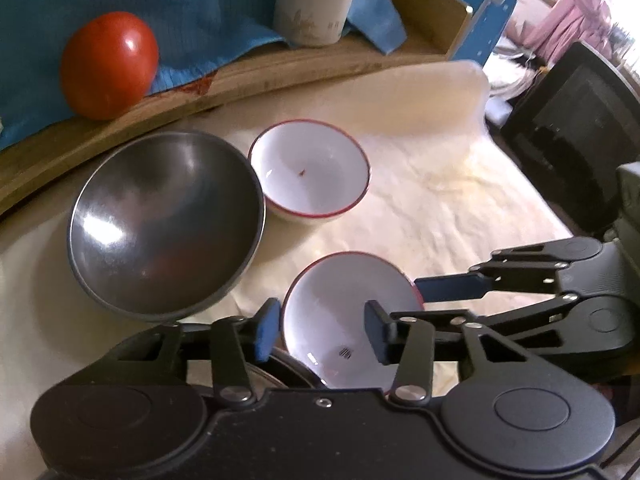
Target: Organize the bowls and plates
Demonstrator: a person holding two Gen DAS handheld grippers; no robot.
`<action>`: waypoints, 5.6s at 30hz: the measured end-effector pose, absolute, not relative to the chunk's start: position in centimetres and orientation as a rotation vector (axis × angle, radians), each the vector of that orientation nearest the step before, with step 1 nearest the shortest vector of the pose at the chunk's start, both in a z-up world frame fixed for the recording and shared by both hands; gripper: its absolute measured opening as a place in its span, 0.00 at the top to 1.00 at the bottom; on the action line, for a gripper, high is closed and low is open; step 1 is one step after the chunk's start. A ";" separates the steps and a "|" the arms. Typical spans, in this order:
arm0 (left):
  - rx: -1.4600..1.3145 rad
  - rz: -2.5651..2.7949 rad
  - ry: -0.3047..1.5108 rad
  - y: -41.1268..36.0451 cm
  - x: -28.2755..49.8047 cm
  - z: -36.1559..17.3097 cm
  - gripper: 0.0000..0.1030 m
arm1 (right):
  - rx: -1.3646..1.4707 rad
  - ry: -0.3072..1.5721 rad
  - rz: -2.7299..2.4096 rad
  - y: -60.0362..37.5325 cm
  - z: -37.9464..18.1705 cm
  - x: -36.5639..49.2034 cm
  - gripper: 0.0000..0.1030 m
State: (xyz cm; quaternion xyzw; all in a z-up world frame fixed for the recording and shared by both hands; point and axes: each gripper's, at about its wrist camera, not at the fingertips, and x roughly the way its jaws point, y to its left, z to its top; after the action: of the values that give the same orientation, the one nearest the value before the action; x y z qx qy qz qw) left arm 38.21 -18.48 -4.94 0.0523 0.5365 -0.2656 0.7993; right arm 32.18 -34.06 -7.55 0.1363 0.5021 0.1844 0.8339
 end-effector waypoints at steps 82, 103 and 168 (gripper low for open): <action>-0.222 -0.213 0.980 -11.0 40.3 -0.3 0.93 | 0.257 1.008 0.406 -27.9 -2.2 39.9 0.92; -0.233 -0.199 1.096 -7.7 44.9 -4.3 0.92 | 0.234 1.104 0.373 -24.4 -4.9 43.9 0.91; -0.318 -0.234 0.878 -23.9 39.3 1.0 0.01 | 0.415 0.769 0.151 -45.8 -1.0 32.9 0.00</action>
State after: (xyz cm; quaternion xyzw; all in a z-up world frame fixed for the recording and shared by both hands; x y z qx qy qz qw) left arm 39.29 -23.90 0.95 -0.1530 0.4221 -0.1125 0.8865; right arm 32.94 -45.78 -1.01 0.2010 0.3718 0.0729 0.9034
